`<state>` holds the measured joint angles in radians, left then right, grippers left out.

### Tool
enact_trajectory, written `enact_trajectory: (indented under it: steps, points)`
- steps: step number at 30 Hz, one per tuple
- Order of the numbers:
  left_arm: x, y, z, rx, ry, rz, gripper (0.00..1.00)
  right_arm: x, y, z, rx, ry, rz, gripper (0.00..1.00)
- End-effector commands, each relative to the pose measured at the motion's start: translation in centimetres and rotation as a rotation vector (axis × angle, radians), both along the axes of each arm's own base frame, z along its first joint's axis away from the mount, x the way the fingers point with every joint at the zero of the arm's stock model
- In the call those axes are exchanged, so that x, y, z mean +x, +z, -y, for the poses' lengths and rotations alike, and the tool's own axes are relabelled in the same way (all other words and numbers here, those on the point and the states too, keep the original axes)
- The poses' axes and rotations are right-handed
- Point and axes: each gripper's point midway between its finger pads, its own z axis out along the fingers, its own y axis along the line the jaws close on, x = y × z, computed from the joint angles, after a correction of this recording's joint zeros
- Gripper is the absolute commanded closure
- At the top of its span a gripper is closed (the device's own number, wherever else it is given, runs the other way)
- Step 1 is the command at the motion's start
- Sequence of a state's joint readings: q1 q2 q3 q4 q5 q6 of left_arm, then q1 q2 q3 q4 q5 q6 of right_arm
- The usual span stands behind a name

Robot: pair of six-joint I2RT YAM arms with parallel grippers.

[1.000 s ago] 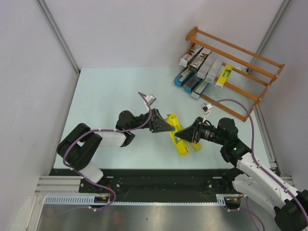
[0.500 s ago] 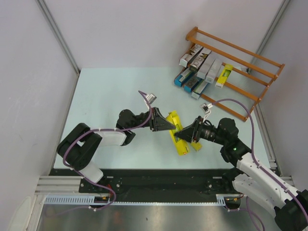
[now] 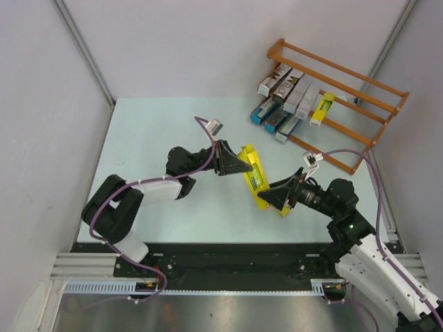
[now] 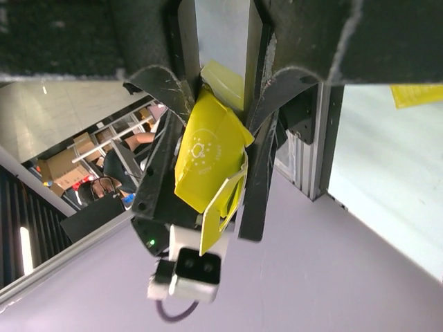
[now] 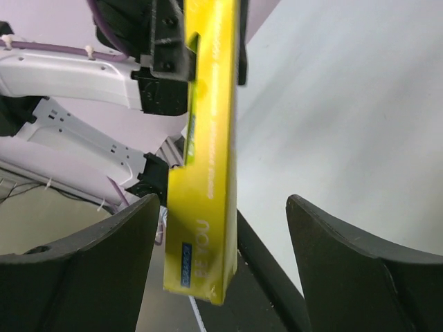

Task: Place and organize the toothpastes onto the shelf
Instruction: Pick up the toothpaste from the center of the board.

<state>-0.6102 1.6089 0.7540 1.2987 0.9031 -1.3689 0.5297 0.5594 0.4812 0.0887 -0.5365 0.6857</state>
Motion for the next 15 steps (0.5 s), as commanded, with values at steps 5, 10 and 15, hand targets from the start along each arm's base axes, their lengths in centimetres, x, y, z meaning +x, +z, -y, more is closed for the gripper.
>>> enact_trajectory:
  steps: [5, 10, 15]
  points:
    - [0.3, 5.7, -0.3, -0.086, 0.07, 0.323, 0.97, -0.1, 0.7, 2.9, -0.077, -0.161, 0.013, 0.23]
    - [1.5, 4.8, 0.4, 0.002, 0.09, 0.296, 0.97, -0.2, 0.5, 3.3, -0.102, -0.194, 0.018, 0.3]
    - [1.8, 4.4, 0.7, 0.048, 0.096, 0.277, 0.97, 0.0, 0.1, 2.7, -0.129, -0.195, 0.027, 0.39]
